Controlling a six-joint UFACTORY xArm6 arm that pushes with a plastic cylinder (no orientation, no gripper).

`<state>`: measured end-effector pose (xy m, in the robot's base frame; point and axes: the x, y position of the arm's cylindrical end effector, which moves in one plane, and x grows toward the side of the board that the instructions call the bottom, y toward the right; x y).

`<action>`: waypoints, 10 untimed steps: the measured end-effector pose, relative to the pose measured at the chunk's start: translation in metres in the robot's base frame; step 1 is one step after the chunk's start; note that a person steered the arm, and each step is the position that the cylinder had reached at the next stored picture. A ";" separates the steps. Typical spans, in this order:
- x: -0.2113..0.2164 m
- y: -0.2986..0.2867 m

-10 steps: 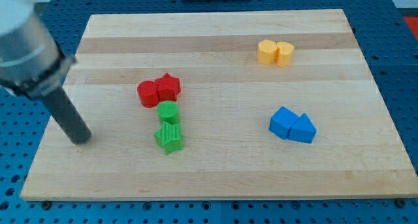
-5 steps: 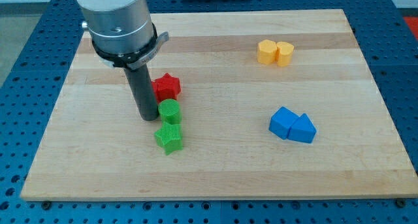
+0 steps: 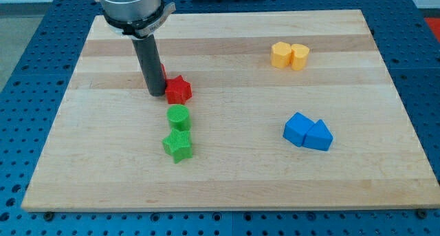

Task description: Slide the red circle to the top of the red star

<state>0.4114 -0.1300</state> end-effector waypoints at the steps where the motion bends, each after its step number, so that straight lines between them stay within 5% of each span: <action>1: -0.011 0.000; 4: 0.000 -0.056; 7: -0.052 -0.053; 10: -0.052 -0.012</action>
